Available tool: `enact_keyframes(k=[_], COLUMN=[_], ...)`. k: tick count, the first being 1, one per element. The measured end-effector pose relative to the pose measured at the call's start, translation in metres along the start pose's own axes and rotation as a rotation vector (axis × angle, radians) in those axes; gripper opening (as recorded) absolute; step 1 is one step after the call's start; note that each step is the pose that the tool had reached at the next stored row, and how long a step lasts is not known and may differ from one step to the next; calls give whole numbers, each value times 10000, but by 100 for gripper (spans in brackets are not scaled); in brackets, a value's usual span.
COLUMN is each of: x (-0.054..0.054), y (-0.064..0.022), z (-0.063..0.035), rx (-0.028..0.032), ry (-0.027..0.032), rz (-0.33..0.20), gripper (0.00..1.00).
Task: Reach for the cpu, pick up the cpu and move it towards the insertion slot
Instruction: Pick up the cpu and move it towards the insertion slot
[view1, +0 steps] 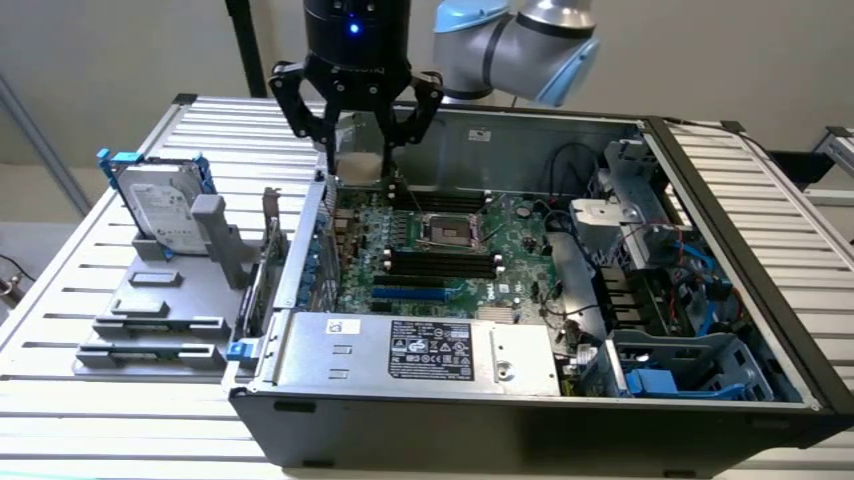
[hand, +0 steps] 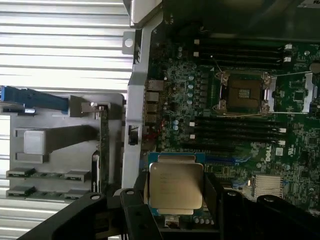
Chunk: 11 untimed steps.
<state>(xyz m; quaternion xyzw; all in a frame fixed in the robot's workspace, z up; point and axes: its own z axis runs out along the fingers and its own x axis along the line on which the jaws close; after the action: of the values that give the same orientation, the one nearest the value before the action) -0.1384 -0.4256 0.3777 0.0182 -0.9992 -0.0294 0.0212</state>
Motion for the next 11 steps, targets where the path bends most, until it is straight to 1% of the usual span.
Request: enact_keyframes(k=[4, 11], x=[-166, -352], y=[15, 105], z=[25, 107], rx=[-1, 0], ry=[3, 3], rz=[-5, -15], gripper=[54, 54])
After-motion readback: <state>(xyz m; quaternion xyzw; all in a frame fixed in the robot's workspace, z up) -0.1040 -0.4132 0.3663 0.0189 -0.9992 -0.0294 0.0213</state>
